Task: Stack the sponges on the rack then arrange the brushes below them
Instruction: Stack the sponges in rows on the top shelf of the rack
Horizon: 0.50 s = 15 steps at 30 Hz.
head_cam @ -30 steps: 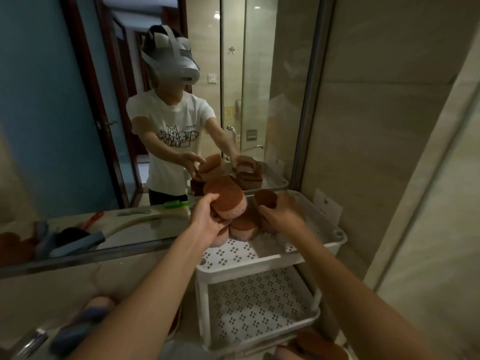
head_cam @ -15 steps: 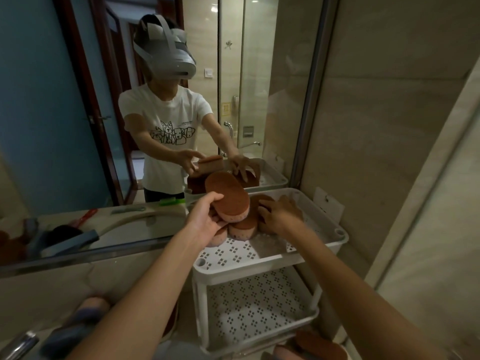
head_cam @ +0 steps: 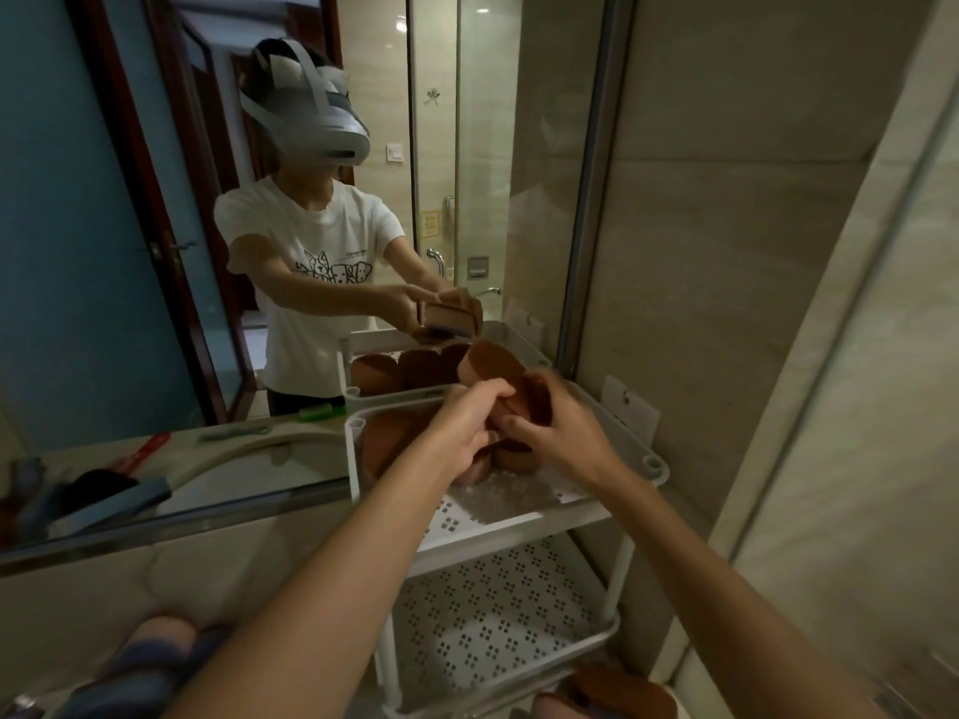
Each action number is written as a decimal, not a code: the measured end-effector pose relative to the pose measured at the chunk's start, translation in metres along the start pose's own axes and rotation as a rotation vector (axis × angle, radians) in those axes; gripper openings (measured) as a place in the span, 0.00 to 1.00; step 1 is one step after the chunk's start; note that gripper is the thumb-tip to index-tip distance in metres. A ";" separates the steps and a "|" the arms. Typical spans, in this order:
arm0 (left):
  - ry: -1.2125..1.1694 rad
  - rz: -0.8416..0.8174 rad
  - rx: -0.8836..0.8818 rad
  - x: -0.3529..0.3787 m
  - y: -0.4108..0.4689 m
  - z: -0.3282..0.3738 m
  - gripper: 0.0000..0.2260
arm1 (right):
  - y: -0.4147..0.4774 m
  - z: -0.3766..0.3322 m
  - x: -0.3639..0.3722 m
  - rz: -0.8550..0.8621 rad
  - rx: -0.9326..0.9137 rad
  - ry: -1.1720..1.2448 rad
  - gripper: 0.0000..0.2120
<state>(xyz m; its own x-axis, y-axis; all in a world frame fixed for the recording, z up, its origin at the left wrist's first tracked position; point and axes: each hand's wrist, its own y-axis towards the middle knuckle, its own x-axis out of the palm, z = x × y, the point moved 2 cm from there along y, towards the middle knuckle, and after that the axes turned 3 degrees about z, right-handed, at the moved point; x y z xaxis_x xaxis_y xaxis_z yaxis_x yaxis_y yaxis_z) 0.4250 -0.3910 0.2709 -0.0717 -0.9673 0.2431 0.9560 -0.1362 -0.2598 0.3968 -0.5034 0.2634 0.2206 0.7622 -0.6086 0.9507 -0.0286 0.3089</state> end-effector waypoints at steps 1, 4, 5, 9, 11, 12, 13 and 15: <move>0.007 -0.023 0.006 0.004 0.001 -0.001 0.17 | 0.001 0.004 -0.004 0.031 0.025 0.054 0.25; 0.286 0.058 0.193 0.008 0.006 -0.002 0.13 | 0.009 0.024 -0.012 0.091 0.144 0.133 0.21; 0.534 0.123 0.322 0.006 0.009 -0.001 0.12 | 0.011 0.030 -0.013 0.095 0.159 0.095 0.21; 1.427 -0.039 0.580 0.003 0.017 -0.016 0.23 | 0.019 0.046 -0.011 0.069 0.170 -0.066 0.20; 1.674 -0.132 0.529 0.000 0.023 -0.028 0.28 | 0.024 0.049 -0.008 0.011 0.235 -0.170 0.22; 1.727 -0.145 0.485 -0.002 0.026 -0.033 0.29 | 0.025 0.050 -0.007 -0.016 0.263 -0.232 0.23; 1.749 -0.143 0.468 -0.004 0.028 -0.036 0.29 | 0.027 0.049 -0.005 -0.040 0.266 -0.289 0.24; 1.759 -0.128 0.471 -0.007 0.030 -0.038 0.29 | 0.028 0.047 -0.001 -0.088 0.222 -0.385 0.24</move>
<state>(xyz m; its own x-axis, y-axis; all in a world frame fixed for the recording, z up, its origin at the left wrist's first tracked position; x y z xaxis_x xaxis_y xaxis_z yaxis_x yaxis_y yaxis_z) 0.4432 -0.3968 0.2258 -0.0273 -0.0745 -0.9969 0.8902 -0.4554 0.0096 0.4339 -0.5355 0.2382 0.1616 0.4730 -0.8661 0.9840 -0.1440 0.1050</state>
